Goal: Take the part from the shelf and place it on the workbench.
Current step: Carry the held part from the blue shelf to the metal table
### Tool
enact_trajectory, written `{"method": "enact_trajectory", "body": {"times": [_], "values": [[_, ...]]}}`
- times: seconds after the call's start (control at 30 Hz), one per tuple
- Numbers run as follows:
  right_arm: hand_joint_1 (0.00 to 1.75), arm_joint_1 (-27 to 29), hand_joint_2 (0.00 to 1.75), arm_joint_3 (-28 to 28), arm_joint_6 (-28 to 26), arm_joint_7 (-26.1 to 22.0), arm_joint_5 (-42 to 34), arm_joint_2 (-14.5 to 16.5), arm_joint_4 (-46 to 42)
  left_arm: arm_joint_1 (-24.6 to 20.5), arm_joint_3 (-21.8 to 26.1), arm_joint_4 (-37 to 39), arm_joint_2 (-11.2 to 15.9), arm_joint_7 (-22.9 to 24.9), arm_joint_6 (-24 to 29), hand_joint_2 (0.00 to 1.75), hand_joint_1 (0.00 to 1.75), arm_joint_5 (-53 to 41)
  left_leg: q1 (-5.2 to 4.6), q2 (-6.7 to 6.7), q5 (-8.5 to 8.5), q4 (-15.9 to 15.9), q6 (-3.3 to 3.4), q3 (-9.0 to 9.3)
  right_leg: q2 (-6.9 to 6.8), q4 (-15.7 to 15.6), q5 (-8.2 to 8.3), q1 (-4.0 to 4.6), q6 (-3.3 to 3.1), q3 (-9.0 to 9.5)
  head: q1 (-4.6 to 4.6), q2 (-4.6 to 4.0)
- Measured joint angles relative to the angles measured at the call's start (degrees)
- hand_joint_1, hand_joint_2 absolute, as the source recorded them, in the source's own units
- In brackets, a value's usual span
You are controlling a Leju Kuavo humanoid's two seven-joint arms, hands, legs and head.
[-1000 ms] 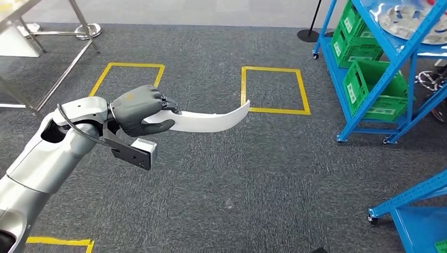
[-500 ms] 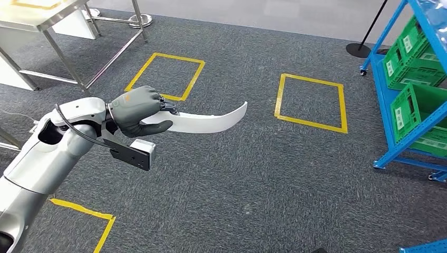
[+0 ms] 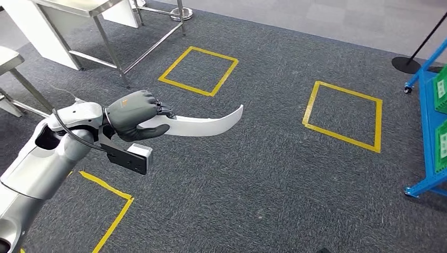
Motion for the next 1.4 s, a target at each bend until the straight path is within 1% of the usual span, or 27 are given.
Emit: {"method": "enact_trajectory", "body": {"times": [0.07, 0.1, 0.13, 0.2, 0.27, 0.3, 0.33, 0.37, 0.43, 0.5, 0.57, 0.6, 0.67, 0.73, 0.8, 0.83, 0.87, 0.93, 1.0, 1.03, 1.1, 1.17, 1.23, 1.3, 1.33, 1.37, 1.4], "values": [[0.0, -0.2, 0.0, 0.0, 0.1, 0.1, 0.0, -0.1, 0.0, 0.0, 0.0, 0.0, 0.2, -0.2, 0.1, 1.75, 1.75, 0.2, 0.05, -1.67, 0.29, -0.2, 0.6, -0.09, -0.99, 0.0, -0.22, 0.03, 0.61, 0.23, -0.01, 0.0], [0.0, -0.4, 0.0, 0.0, 0.2, 0.2, -0.1, -0.2, 0.0, -0.2, 0.0, 0.1, 0.3, -0.4, 0.1, 1.75, 1.75, 0.3, 0.23, -2.4, 0.46, -0.4, 0.91, -0.05, -0.03, 0.3, -0.62, -0.09, 0.99, 0.19, 0.02, 0.0], [0.0, -0.5, 0.0, 0.0, 0.2, 0.1, -0.1, -0.3, 0.0, -0.4, 0.0, 0.1, 0.3, -0.5, 0.1, 1.75, 1.75, 0.5, 0.44, -3.14, 0.64, -0.6, 1.22, 0.01, 1.66, 1.5, -1.5, -0.28, 1.37, -0.28, 0.08, 0.0], [0.0, -0.4, 0.0, 0.0, 0.3, -0.3, -0.2, -0.4, 0.0, -0.7, 0.0, 0.2, 0.0, -0.8, 0.1, 1.75, 1.75, 0.7, 0.77, -4.6, 0.86, -0.8, 1.61, -0.01, 5.67, 7.4, -4.6, -0.6, 1.96, -3.05, 0.32, 0.0], [0.0, -0.2, 0.0, 0.0, 0.2, -0.5, -0.4, -0.6, 0.0, -0.8, -0.2, 0.5, -0.3, -0.9, 0.1, 1.75, 1.75, 0.9, 0.82, -6.29, 0.91, -0.7, 1.71, -0.19, 6.75, 14.7, -7.12, -0.65, 2.26, -6.87, 0.49, 0.0], [0.0, -0.2, 0.0, 0.0, 0.1, -0.5, -0.5, -0.6, 0.0, -0.8, -0.3, 0.7, -0.4, -1.0, 0.2, 1.75, 1.75, 1.0, 0.84, -7.18, 0.92, -0.6, 1.7, -0.26, 6.82, 16.1, -6.95, -0.67, 2.32, -7.84, 0.51, 0.0], [0.0, -0.2, 0.0, 0.0, 0.0, -0.5, -0.6, -0.6, 0.0, -0.8, -0.4, 0.9, -0.5, -1.1, 0.2, 1.75, 1.75, 1.1, 0.88, -8.06, 0.9, -0.4, 1.64, -0.29, 6.91, 15.2, -5.66, -0.72, 2.33, -7.71, 0.52, 0.0], [0.0, -0.2, 0.0, 0.0, -0.2, -0.5, -0.7, -0.6, 0.0, -0.9, -0.5, 1.1, -0.6, -1.1, 0.3, 1.75, 1.75, 1.2, 0.96, -8.91, 0.86, -0.2, 1.52, -0.31, 7.27, 12.2, -3.57, -0.83, 2.33, -6.45, 0.52, 0.0], [0.0, -0.2, 0.0, 0.0, -0.5, -0.5, -0.8, -0.6, 0.0, -1.1, -0.5, 1.4, -0.9, -1.2, 0.6, 1.75, 1.75, 1.3, 1.06, -10.47, 0.76, 0.3, 0.98, -0.53, 9.61, 4.5, -0.37, -1.17, 2.35, -2.99, 0.52, 0.0], [0.0, -0.2, 0.0, 0.0, -0.8, -0.8, -0.9, -0.5, 0.0, -1.3, -0.5, 1.8, -1.2, -1.5, 0.8, 1.75, 1.75, 1.4, 1.12, -11.98, 1.01, 0.4, 0.06, -1.03, 11.27, 0.9, 0.22, -1.25, 2.04, -1.42, 0.52, 0.0], [0.0, -0.3, 0.0, 0.0, -1.0, -1.0, -1.0, -0.4, 0.1, -1.3, -0.6, 2.1, -1.3, -1.6, 1.0, 1.75, 1.75, 1.5, 1.22, -13.46, 1.57, -0.1, -0.91, -1.4, 10.31, 0.6, 0.35, -1.19, 1.27, -1.24, 0.52, 0.0], [0.0, -0.4, 0.0, 0.0, -1.1, -0.9, -1.1, -0.3, 0.1, -1.4, -0.6, 2.3, -1.2, -1.7, 1.0, 1.75, 1.75, 1.6, 1.19, -13.22, 1.53, 0.0, -1.24, -1.63, 9.57, 0.4, 0.55, -1.24, 0.81, -1.08, 0.5, 0.0], [0.0, -0.4, 0.0, 0.0, -1.1, -0.9, -1.1, -0.2, 0.1, -1.6, -0.6, 2.6, -1.2, -1.7, 1.0, 1.75, 1.75, 1.6, 0.98, -10.09, -0.28, 2.9, -1.68, -3.15, 8.11, -0.1, 0.92, -1.33, -0.09, -0.87, 0.15, 0.0], [0.0, -0.2, 0.0, 0.0, -1.2, -0.8, -1.1, -0.1, 0.1, -1.7, -0.7, 2.8, -1.3, -1.7, 1.0, 1.75, 1.75, 1.7, 0.92, -6.21, -3.9, 10.1, -1.92, -6.42, 6.59, -0.1, 0.93, -0.99, -0.57, -0.85, -0.18, 0.0], [0.0, 0.0, 0.0, 0.0, -1.2, -0.8, -1.1, -0.1, 0.1, -1.6, -0.9, 3.1, -1.3, -1.7, 1.0, 1.75, 1.75, 1.7, 0.99, -5.1, -5.68, 15.6, -2.02, -8.89, 4.92, -0.1, 0.8, -0.76, -0.73, -0.86, -0.21, 0.0], [0.0, 0.1, 0.0, 0.0, -1.1, -0.8, -1.1, -0.1, 0.1, -1.5, -1.0, 3.2, -1.3, -1.7, 1.0, 1.75, 1.75, 1.7, 0.98, -4.94, -5.05, 15.4, -1.95, -8.61, 4.08, -0.1, 0.72, -0.68, -0.77, -0.82, -0.2, 0.0], [0.0, 0.1, 0.0, 0.0, -1.1, -0.8, -1.0, -0.1, 0.1, -1.5, -1.0, 3.4, -1.3, -1.8, 1.1, 1.75, 1.75, 1.7, 0.93, -4.65, -3.55, 12.9, -1.78, -7.17, 3.29, -0.1, 0.62, -0.59, -0.76, -0.73, -0.21, 0.0], [0.0, 0.1, 0.0, 0.0, -0.9, -0.8, -0.9, -0.1, 0.1, -1.5, -1.0, 3.5, -1.3, -1.9, 1.4, 1.75, 1.75, 1.7, 0.43, -2.34, -0.54, 4.9, -1.02, -2.66, 1.78, 0.0, 0.33, -0.28, -0.56, -0.45, -0.2, 0.0], [0.0, 0.0, 0.0, 0.0, -0.4, -0.8, -0.7, -0.2, 0.1, -1.6, -1.0, 3.5, -1.3, -2.2, 1.8, 1.75, 1.75, 1.6, -0.1, -0.63, 0.34, 0.4, -0.09, -0.31, 0.51, 0.1, 0.06, 0.04, -0.13, -0.25, -0.15, 0.0], [0.0, 0.0, 0.0, 0.0, -0.2, -0.8, -0.7, -0.2, 0.1, -1.6, -1.0, 3.6, -1.1, -2.3, 1.9, 1.75, 1.75, 1.6, -0.29, -0.8, 0.18, 0.0, 0.25, -0.26, -0.13, 0.0, -0.02, 0.15, 0.13, -0.16, -0.13, 0.0], [0.0, -0.2, 0.0, 0.0, 0.1, -0.8, -0.6, -0.4, 0.1, -1.5, -1.0, 3.7, -0.8, -2.4, 2.1, 1.75, 1.75, 1.4, -0.1, -2.37, 0.51, -0.3, 0.81, -0.31, -0.96, 0.0, -0.28, 0.1, 0.74, 0.09, -0.12, 0.0], [0.0, -0.4, 0.0, 0.0, 0.2, -1.0, -0.6, -0.6, 0.1, -1.7, -1.0, 3.8, -0.7, -2.7, 2.2, 1.75, 1.75, 1.3, 0.33, -3.77, 0.91, -0.8, 1.3, -0.14, 1.59, 2.0, -1.74, -0.15, 1.5, -0.67, -0.05, 0.0], [0.0, -0.3, 0.0, 0.0, 0.4, -1.3, -0.6, -0.9, 0.1, -1.8, -1.1, 4.0, -1.1, -2.8, 2.2, 1.75, 1.75, 1.2, 0.59, -5.26, 1.13, -0.9, 1.58, -0.21, 5.2, 7.8, -4.68, -0.41, 2.14, -3.56, 0.15, 0.0], [0.0, -0.1, 0.0, 0.0, 0.7, -1.4, -0.7, -1.3, 0.1, -1.8, -1.5, 4.3, -1.5, -2.8, 2.2, 1.75, 1.75, 1.2, 0.63, -6.92, 1.19, -0.8, 1.7, -0.41, 6.32, 13.7, -6.47, -0.49, 2.46, -6.77, 0.32, 0.0], [0.0, 0.0, 0.0, 0.0, 0.8, -1.4, -0.7, -1.5, 0.1, -1.8, -1.7, 4.5, -1.6, -2.8, 2.2, 1.75, 1.75, 1.2, 0.66, -7.71, 1.18, -0.6, 1.68, -0.48, 6.51, 14.5, -6.05, -0.52, 2.52, -7.43, 0.34, 0.0], [0.0, 0.0, 0.0, 0.0, 0.8, -1.4, -0.8, -1.5, 0.1, -1.8, -1.8, 4.7, -1.7, -2.8, 2.2, 1.75, 1.75, 1.2, 0.73, -8.53, 1.13, -0.4, 1.59, -0.53, 6.72, 13.0, -4.5, -0.59, 2.53, -6.96, 0.37, 0.0], [0.0, -0.1, 0.0, 0.0, 0.8, -1.4, -0.9, -1.6, 0.2, -1.8, -1.9, 4.9, -1.7, -2.8, 2.2, 1.75, 1.75, 1.2, 0.82, -9.31, 1.05, -0.1, 1.44, -0.57, 7.35, 9.7, -2.36, -0.74, 2.56, -5.58, 0.37, 0.0]]}}
